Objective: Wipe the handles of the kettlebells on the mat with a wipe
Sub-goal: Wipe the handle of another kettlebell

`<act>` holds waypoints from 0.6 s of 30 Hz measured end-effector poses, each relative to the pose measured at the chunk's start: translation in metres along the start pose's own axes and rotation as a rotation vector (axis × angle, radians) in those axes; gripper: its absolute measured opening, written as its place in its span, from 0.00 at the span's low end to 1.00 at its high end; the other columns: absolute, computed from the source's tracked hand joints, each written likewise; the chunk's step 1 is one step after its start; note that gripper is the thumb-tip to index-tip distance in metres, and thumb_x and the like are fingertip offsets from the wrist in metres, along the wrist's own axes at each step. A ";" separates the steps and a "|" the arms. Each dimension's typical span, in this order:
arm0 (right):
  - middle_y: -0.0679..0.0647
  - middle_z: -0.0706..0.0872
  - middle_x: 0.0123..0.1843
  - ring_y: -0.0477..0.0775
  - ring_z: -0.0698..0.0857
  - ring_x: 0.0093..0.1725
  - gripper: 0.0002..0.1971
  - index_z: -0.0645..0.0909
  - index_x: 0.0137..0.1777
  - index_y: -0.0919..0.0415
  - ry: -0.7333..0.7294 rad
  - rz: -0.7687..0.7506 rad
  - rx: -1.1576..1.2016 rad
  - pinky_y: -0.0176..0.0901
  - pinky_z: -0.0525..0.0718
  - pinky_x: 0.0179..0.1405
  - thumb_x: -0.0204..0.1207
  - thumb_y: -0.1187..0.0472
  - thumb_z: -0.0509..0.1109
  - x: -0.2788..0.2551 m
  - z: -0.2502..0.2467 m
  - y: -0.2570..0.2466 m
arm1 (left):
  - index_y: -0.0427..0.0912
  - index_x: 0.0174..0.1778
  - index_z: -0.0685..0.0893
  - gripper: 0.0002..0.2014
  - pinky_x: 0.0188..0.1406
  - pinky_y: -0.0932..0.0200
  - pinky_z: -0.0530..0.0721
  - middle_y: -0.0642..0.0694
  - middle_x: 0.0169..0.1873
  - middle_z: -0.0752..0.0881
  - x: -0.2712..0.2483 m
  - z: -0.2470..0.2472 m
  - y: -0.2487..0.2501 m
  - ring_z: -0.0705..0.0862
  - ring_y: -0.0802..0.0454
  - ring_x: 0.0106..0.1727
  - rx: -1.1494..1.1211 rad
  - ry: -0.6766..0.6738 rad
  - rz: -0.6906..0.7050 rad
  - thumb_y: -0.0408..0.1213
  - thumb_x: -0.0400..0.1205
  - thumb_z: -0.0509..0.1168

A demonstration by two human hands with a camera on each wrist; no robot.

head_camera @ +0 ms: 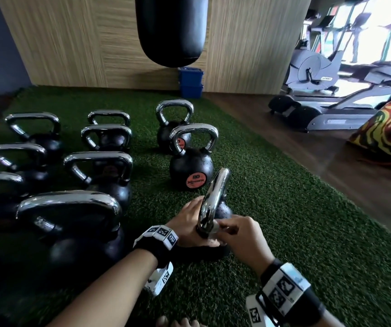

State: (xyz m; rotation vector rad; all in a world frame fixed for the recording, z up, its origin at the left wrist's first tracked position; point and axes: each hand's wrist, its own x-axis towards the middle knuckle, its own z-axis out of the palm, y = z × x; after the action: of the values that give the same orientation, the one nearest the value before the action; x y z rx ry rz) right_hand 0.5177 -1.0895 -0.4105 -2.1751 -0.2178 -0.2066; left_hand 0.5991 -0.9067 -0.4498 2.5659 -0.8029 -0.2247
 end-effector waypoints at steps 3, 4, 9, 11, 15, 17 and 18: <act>0.46 0.85 0.49 0.48 0.86 0.43 0.09 0.92 0.54 0.44 -0.184 0.035 -0.093 0.32 0.83 0.39 0.78 0.59 0.77 0.028 -0.010 0.002 | 0.49 0.84 0.67 0.53 0.86 0.39 0.63 0.41 0.83 0.64 0.002 0.002 0.000 0.63 0.41 0.84 -0.061 0.055 0.022 0.71 0.66 0.74; 0.47 0.84 0.51 0.49 0.86 0.45 0.09 0.92 0.55 0.51 -0.232 0.029 -0.154 0.30 0.82 0.41 0.79 0.62 0.76 0.038 -0.010 0.002 | 0.48 0.85 0.64 0.57 0.85 0.39 0.64 0.42 0.83 0.65 0.002 0.001 0.001 0.64 0.42 0.84 -0.090 0.063 0.000 0.72 0.63 0.73; 0.38 0.85 0.48 0.31 0.85 0.46 0.11 0.92 0.49 0.63 -0.441 -0.203 -0.148 0.28 0.80 0.48 0.76 0.76 0.71 0.059 -0.015 -0.008 | 0.50 0.89 0.56 0.63 0.86 0.39 0.64 0.44 0.84 0.65 0.003 0.007 -0.006 0.64 0.43 0.85 -0.152 0.101 0.000 0.72 0.62 0.76; 0.35 0.86 0.44 0.31 0.86 0.45 0.15 0.91 0.46 0.60 -0.467 -0.206 -0.025 0.29 0.82 0.47 0.74 0.80 0.70 0.060 -0.020 -0.006 | 0.49 0.90 0.52 0.64 0.87 0.39 0.63 0.44 0.84 0.64 0.003 0.009 -0.009 0.63 0.43 0.86 -0.135 0.108 0.021 0.72 0.64 0.76; 0.44 0.90 0.39 0.43 0.87 0.38 0.21 0.90 0.44 0.53 -0.540 -0.041 0.067 0.42 0.87 0.42 0.74 0.81 0.68 0.066 -0.021 -0.002 | 0.51 0.90 0.53 0.65 0.87 0.38 0.62 0.47 0.85 0.62 0.007 0.009 -0.010 0.61 0.43 0.86 -0.110 0.075 -0.021 0.75 0.62 0.75; 0.46 0.91 0.40 0.44 0.87 0.38 0.17 0.90 0.46 0.61 -0.539 -0.005 0.128 0.44 0.86 0.43 0.74 0.83 0.67 0.066 -0.018 -0.002 | 0.53 0.89 0.54 0.64 0.87 0.38 0.63 0.49 0.84 0.63 0.008 0.011 -0.011 0.62 0.43 0.86 -0.126 0.082 -0.024 0.76 0.61 0.75; 0.51 0.92 0.42 0.46 0.88 0.41 0.14 0.90 0.49 0.66 -0.532 0.022 0.234 0.43 0.87 0.45 0.74 0.83 0.68 0.065 -0.016 -0.001 | 0.53 0.89 0.55 0.64 0.86 0.38 0.63 0.49 0.84 0.63 0.009 0.012 -0.013 0.63 0.44 0.86 -0.136 0.088 -0.022 0.76 0.61 0.75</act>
State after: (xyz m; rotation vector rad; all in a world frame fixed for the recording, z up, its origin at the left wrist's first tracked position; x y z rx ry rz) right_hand 0.5795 -1.0970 -0.3853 -1.9583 -0.4900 0.3992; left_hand 0.6092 -0.9066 -0.4661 2.4399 -0.7027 -0.1659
